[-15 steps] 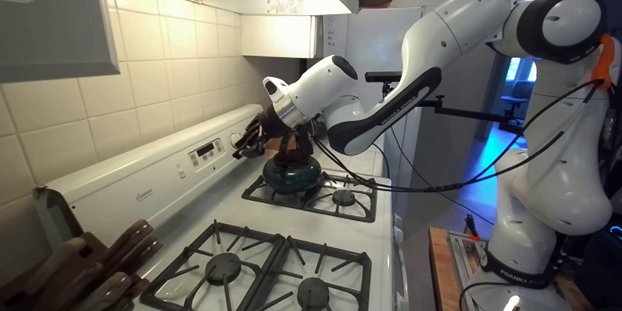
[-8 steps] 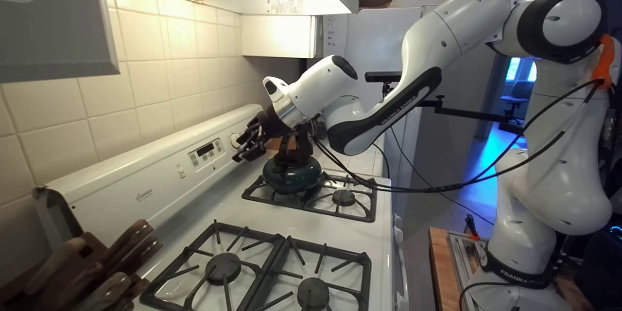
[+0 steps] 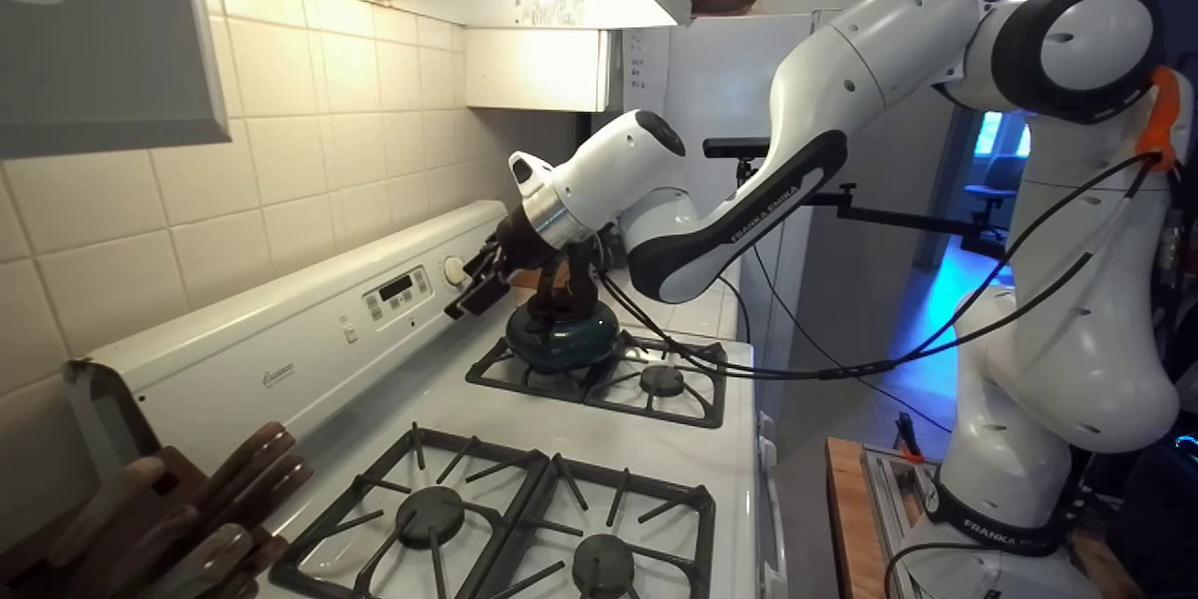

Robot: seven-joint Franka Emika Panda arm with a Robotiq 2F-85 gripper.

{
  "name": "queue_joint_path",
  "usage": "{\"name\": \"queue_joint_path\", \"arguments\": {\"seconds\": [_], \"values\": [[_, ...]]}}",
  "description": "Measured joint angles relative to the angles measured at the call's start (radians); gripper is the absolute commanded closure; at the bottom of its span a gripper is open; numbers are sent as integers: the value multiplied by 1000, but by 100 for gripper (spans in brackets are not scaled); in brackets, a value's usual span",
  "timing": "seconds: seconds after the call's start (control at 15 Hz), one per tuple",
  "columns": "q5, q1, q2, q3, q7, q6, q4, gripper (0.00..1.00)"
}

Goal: Press the switch on the stove

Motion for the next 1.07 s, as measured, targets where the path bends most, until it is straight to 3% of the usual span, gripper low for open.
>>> {"name": "queue_joint_path", "arguments": {"seconds": [0.13, 0.2, 0.27, 0.53, 0.93, 1.07], "values": [[19, 0, 19, 7, 11, 12, 2, 0], [29, 1, 29, 11, 13, 18, 4, 10], [35, 2, 40, 15, 17, 23, 8, 26], [39, 10, 81, 24, 34, 38, 40, 56], [37, 27, 129, 22, 35, 39, 107, 96], [35, 32, 143, 16, 35, 39, 127, 100]]}}
